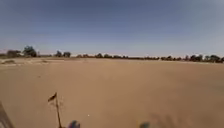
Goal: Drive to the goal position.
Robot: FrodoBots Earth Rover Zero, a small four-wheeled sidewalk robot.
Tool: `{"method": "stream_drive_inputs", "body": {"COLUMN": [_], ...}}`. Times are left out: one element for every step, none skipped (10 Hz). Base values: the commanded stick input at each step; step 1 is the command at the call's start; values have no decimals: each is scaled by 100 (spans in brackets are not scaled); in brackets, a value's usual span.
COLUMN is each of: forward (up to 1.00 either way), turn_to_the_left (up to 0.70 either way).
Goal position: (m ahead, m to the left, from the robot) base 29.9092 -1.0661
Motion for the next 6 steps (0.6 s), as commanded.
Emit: {"method": "stream_drive_inputs", "body": {"forward": [70,70,70,70,70,70], "turn_to_the_left": [0,0,0,0,0,0]}}
